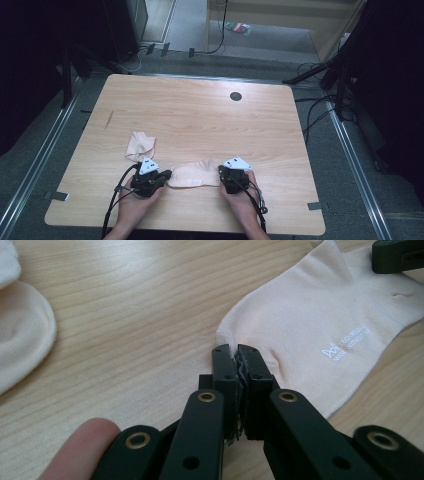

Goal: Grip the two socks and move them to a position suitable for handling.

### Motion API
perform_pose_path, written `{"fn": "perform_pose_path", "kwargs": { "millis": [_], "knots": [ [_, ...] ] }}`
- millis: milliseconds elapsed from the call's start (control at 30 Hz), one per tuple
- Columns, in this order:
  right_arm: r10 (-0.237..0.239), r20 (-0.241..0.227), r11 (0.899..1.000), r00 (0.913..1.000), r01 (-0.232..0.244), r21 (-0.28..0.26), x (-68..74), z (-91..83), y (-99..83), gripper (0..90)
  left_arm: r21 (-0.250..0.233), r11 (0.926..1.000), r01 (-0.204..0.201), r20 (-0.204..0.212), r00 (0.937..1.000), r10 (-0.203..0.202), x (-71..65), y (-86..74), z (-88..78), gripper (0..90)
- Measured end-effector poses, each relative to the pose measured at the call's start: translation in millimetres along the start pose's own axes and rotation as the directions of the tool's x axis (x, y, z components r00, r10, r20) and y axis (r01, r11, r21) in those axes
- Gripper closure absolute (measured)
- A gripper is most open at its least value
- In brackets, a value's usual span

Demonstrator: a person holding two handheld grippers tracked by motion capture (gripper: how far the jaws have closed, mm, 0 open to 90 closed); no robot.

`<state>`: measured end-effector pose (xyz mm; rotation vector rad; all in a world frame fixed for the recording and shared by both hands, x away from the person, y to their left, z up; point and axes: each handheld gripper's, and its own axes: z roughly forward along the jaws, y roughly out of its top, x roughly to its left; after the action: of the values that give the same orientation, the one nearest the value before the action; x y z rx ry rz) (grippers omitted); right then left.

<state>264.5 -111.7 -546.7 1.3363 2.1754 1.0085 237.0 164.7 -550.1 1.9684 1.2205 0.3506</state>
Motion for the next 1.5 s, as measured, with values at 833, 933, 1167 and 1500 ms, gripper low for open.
{"fn": "perform_pose_path", "kwargs": {
  "millis": [833, 933, 1167, 1500],
  "knots": [
    [-0.015, 0.015, 1.0, 0.9998, 0.015, -0.023, 12.4, -21.3, -16.7, 61.3, -0.003, 0.9999, 0.011, 0.003, 0.9999, -0.011, -19.9, -8.3, -4.5, 78.3],
    [-0.02, 0.016, 1.0, 0.9997, 0.02, -0.018, 11.0, -23.3, -20.2, 65.9, -0.005, 0.9999, -0.011, 0.008, 0.9999, 0.011, -21.0, -9.4, -4.6, 86.4],
    [-0.09, 0.069, 0.995, 0.9935, 0.092, -0.024, 16.7, -25.5, -26.1, 89.1, -0.005, 0.9994, -0.034, 0.021, 0.9992, 0.034, -20.8, -11.6, -6.9, 89.5],
    [-0.05, -0.001, 0.998, 0.9987, 0.05, -0.037, 12.7, -33.6, -25.2, 87.5, -0.05, 0.9988, -0.003, 0.039, 0.9992, 0.005, -16.4, -14.8, -15.2, 68.0]
  ]
}}
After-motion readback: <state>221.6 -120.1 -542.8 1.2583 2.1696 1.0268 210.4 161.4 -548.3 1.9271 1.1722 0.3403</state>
